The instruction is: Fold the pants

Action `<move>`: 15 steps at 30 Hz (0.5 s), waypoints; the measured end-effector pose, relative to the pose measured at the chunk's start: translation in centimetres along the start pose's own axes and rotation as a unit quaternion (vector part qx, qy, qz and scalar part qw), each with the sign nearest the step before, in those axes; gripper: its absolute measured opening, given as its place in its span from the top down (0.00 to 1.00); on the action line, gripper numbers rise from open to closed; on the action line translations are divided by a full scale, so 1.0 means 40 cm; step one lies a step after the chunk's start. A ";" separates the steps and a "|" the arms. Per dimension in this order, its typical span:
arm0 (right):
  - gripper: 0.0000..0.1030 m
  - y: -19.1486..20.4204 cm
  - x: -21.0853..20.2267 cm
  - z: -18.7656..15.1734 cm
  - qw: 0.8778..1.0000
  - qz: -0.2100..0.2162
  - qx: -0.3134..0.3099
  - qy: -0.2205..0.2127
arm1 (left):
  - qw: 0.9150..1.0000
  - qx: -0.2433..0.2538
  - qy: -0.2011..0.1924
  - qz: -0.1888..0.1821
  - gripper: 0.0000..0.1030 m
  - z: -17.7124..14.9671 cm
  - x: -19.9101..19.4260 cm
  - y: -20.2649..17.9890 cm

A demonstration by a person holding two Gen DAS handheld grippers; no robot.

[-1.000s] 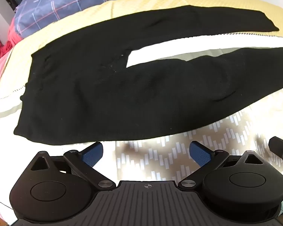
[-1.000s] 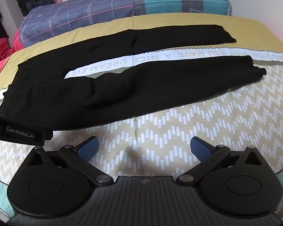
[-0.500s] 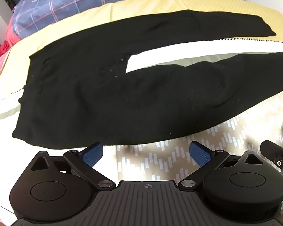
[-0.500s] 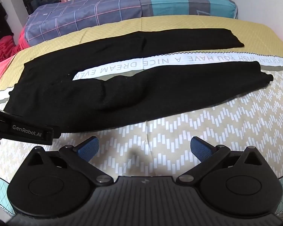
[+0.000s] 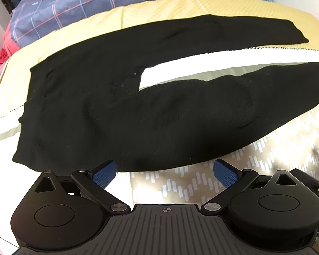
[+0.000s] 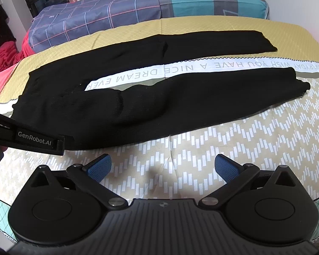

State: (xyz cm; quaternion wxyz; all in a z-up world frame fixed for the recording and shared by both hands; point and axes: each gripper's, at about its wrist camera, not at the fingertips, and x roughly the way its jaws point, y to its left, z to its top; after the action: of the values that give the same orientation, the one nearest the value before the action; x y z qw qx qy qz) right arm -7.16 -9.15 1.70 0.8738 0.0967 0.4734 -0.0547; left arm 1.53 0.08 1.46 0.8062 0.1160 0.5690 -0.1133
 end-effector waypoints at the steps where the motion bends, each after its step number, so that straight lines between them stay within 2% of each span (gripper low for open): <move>1: 0.00 0.001 0.000 -0.001 1.000 0.002 0.001 0.000 | 1.000 0.001 -0.001 0.000 0.00 0.000 -0.001 0.000; 10: 0.00 0.009 0.014 -0.002 1.000 0.009 0.007 0.014 | 1.000 0.002 -0.007 -0.001 0.00 -0.004 -0.001 0.007; 15: 0.00 0.016 0.019 -0.005 1.000 0.011 0.006 0.016 | 1.000 -0.005 0.005 -0.010 0.00 -0.006 0.014 0.019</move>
State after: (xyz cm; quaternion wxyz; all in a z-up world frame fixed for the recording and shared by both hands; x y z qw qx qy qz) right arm -6.79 -8.50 1.03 0.8660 0.1079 0.4861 -0.0459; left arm 1.73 0.83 0.91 0.8027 0.1064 0.5748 -0.1181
